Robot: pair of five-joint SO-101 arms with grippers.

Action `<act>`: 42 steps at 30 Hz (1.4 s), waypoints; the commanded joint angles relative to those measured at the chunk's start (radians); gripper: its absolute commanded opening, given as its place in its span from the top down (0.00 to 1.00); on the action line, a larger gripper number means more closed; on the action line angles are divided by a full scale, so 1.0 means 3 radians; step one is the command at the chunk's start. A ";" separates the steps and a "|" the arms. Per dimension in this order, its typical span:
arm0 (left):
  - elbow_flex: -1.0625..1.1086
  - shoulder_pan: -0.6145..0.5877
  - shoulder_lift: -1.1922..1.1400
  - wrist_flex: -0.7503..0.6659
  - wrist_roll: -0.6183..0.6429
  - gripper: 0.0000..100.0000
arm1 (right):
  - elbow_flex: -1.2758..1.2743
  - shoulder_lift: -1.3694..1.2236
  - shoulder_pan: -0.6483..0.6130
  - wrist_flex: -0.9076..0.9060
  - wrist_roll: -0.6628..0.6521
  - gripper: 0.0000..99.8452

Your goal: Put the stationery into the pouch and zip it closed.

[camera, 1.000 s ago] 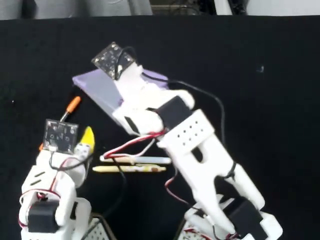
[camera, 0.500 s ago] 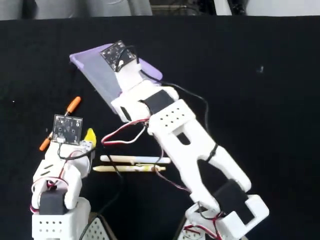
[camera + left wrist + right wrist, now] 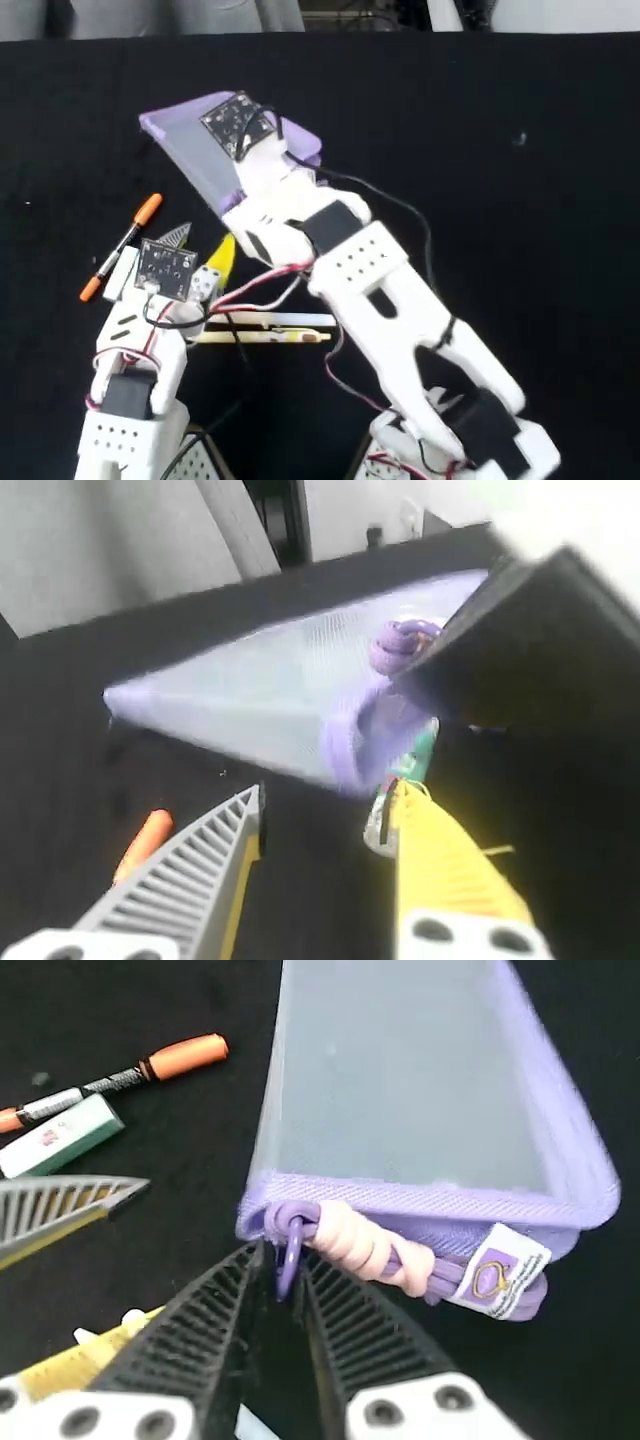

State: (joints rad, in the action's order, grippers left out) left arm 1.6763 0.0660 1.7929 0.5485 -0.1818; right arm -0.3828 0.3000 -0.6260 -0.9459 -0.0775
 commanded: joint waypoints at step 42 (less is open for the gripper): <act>0.0069 -0.0161 -0.0020 -0.0619 0.0020 0.82 | -0.0217 0.0657 -0.0312 -0.0061 -0.0015 0.99</act>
State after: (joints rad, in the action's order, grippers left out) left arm 1.6794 0.0307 1.7914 0.3828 -0.1818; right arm -0.4565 0.4442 -0.7027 -0.9551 -0.0775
